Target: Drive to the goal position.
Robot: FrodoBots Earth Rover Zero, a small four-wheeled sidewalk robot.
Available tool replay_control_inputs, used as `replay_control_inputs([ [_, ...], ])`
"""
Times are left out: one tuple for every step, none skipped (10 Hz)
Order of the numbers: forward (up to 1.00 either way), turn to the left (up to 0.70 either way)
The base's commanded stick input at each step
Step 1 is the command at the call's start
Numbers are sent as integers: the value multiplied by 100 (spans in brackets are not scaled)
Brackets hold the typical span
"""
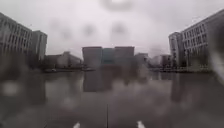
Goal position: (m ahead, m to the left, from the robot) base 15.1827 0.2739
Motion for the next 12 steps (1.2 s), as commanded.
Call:
replay_control_inputs([
  [70,0],
  [70,0],
  [70,0],
  [70,0],
  [70,0],
  [70,0],
  [70,0],
  [70,0],
  [70,0],
  [70,0],
  [70,0],
  [70,0],
])
